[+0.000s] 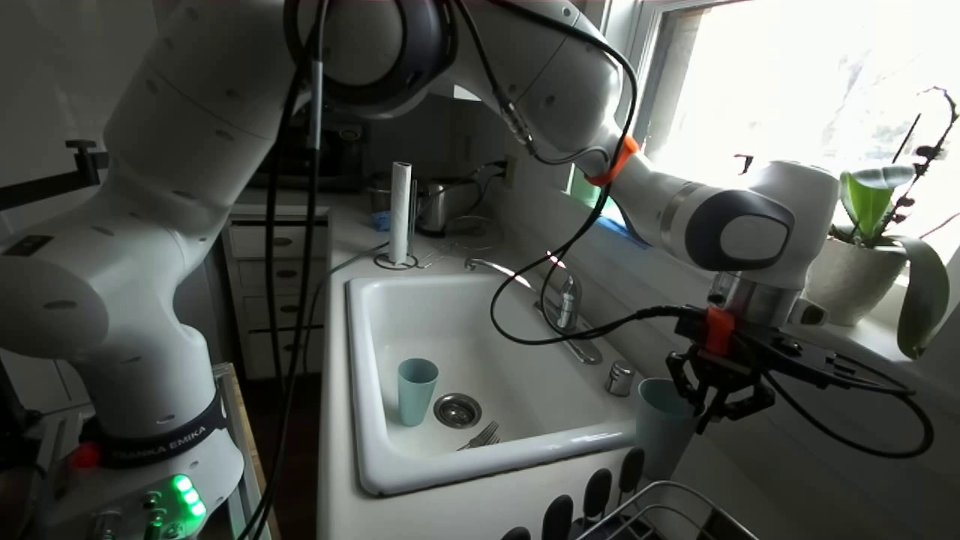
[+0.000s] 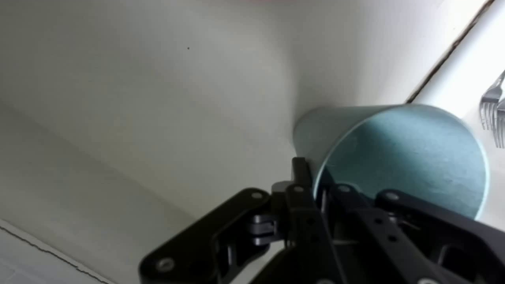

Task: Pour water out of the cup beside the sink into the cup in the sink then pour all the water in the sink

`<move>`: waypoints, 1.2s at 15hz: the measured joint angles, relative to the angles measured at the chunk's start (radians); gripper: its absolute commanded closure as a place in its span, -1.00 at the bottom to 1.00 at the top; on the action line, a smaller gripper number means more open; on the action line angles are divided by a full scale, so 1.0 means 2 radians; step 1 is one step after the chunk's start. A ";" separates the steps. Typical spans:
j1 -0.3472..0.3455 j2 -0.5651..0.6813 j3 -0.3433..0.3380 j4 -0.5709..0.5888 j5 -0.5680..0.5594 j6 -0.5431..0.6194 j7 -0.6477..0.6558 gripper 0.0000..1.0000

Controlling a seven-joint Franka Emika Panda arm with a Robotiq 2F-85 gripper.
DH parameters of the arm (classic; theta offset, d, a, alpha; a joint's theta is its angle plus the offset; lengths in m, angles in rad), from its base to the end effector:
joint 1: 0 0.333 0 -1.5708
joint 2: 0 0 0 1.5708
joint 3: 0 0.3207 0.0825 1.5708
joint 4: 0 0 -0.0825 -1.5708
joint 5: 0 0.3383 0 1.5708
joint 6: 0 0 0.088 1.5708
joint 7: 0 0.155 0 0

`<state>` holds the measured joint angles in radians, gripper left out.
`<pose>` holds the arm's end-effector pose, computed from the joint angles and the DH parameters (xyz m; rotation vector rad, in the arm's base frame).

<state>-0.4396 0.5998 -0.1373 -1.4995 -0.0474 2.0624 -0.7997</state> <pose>0.5623 -0.3558 0.2971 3.0385 0.4102 -0.1541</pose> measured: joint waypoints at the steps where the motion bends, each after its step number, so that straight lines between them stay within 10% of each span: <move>1: 0.000 -0.003 0.000 0.000 -0.001 -0.003 0.000 1.00; 8: 0.018 -0.036 0.000 -0.028 -0.029 -0.014 -0.020 0.98; 18: 0.088 -0.195 0.005 -0.213 -0.048 -0.092 -0.050 0.98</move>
<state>-0.2646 0.2092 -0.1270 -1.9259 -0.1441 1.8784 -0.8997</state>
